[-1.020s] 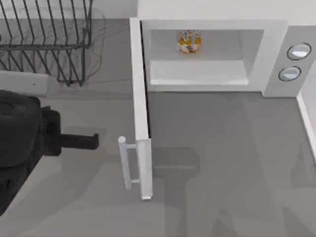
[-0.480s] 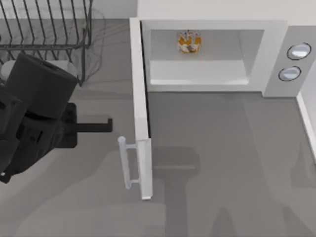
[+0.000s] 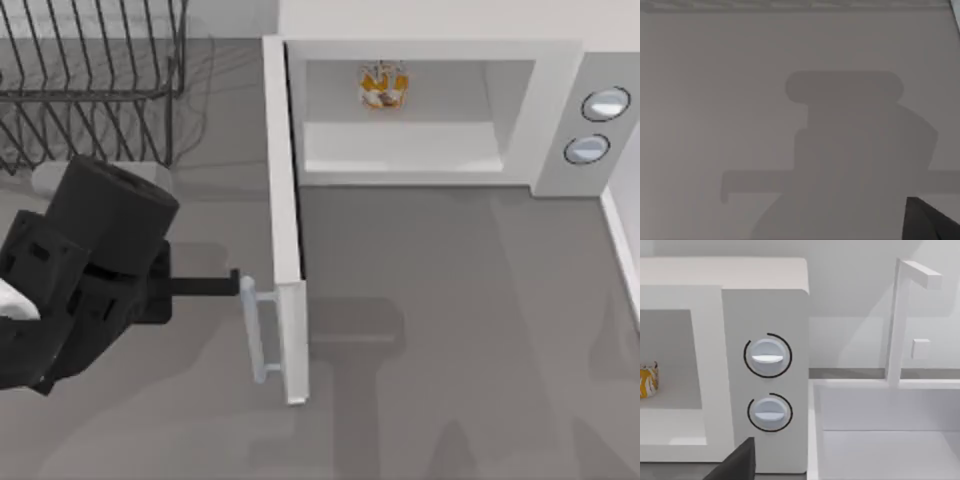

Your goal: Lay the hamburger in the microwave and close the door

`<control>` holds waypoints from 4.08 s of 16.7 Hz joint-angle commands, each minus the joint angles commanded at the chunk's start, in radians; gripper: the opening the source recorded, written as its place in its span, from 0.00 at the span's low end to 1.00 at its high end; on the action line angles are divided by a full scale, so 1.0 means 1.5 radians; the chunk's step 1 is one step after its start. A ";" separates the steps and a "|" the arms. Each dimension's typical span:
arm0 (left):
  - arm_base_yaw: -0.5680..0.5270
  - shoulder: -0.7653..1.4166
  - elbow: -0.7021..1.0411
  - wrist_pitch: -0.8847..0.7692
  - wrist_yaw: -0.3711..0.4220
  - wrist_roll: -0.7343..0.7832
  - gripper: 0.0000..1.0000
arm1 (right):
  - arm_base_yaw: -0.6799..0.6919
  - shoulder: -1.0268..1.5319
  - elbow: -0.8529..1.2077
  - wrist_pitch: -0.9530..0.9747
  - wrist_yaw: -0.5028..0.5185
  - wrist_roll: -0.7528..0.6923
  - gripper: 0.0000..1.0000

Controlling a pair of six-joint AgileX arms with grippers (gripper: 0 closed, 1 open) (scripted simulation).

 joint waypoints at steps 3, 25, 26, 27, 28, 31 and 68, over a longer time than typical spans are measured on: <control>0.001 0.023 -0.065 0.124 0.001 0.001 0.00 | 0.000 0.000 0.000 0.000 0.000 0.000 1.00; -0.208 0.257 0.085 0.152 -0.117 -0.166 0.00 | 0.000 0.000 0.000 0.000 0.000 0.000 1.00; -0.206 0.254 0.083 0.154 -0.115 -0.165 0.00 | 0.000 0.000 0.000 0.000 0.000 0.000 1.00; -0.207 0.256 0.085 0.152 -0.116 -0.166 0.00 | 0.000 0.000 0.000 0.000 0.000 0.000 1.00; -0.214 0.265 0.094 0.147 -0.118 -0.171 0.00 | 0.000 0.000 0.000 0.000 0.000 0.000 1.00; -0.250 0.327 0.162 0.115 -0.131 -0.201 0.00 | 0.000 0.000 0.000 0.000 0.000 0.000 1.00; -0.268 0.796 0.835 -0.091 -0.142 -0.230 0.00 | 0.000 0.000 0.000 0.000 0.000 0.000 1.00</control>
